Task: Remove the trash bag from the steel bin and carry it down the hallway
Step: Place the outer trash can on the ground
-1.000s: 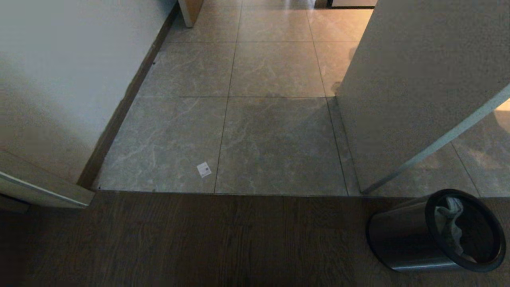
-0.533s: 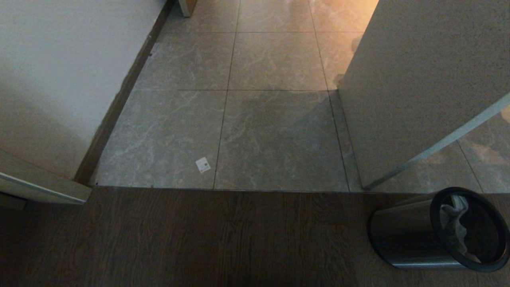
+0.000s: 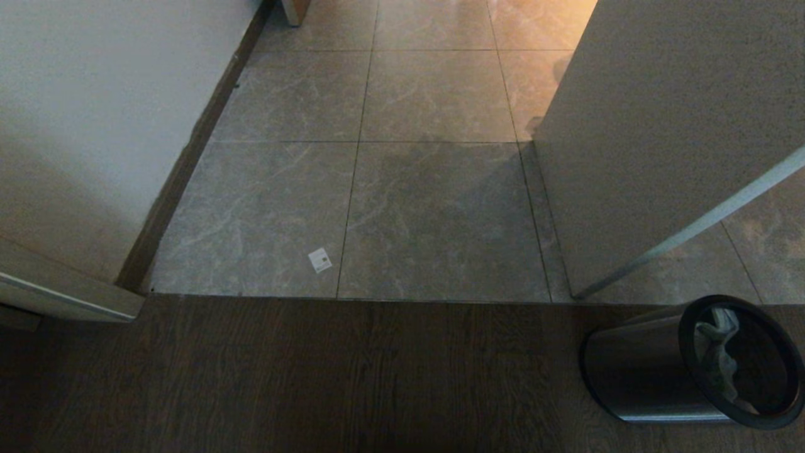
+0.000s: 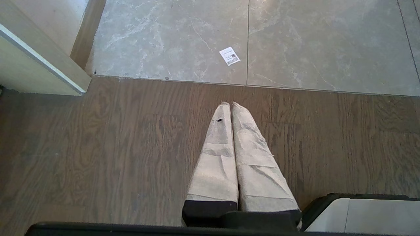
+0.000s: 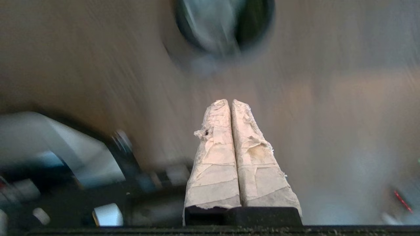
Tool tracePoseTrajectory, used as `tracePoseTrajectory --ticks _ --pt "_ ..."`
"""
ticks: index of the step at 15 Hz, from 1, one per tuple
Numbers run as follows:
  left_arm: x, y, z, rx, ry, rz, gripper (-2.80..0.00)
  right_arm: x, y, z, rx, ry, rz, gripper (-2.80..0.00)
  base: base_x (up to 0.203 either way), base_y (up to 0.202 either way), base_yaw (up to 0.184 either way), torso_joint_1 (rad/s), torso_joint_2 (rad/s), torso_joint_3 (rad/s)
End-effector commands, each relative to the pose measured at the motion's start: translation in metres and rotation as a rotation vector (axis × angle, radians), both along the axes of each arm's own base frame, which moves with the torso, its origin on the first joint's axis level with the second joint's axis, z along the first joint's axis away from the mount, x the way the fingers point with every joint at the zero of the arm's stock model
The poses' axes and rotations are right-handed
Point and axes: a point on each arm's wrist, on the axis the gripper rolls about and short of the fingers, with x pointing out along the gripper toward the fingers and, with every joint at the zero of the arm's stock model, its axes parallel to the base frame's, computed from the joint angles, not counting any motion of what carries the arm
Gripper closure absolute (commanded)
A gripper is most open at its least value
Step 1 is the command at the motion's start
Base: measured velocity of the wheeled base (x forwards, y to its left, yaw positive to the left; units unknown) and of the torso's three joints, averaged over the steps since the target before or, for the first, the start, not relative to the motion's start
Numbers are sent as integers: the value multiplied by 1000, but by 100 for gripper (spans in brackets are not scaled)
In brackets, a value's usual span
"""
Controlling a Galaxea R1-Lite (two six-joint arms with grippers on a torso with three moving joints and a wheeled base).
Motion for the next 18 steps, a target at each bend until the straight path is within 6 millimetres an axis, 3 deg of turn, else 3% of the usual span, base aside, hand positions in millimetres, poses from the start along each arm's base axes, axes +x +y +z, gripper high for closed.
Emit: tracePoseTrajectory --ticks 1,4,7,10,13,14,18 --pt "0 0 0 0 0 0 0 60 -1 10 5 244 -64 0 0 0 0 0 0 0" --pt "0 0 0 0 1 0 0 130 -4 6 81 351 -158 0 0 0 0 0 0 0" --pt "0 0 0 0 0 0 0 192 -25 -19 197 375 -236 0 0 0 0 0 0 0" --pt "0 0 0 0 1 0 0 231 -62 -44 319 365 -272 0 0 0 0 0 0 0" --pt "0 0 0 0 0 0 0 250 -105 -65 376 335 -303 0 0 0 0 0 0 0" --pt "0 0 0 0 1 0 0 250 -120 -70 372 328 -301 -280 0 0 0 0 0 0" --pt "0 0 0 0 0 0 0 249 -161 -94 388 335 -255 -280 0 0 0 0 0 0"
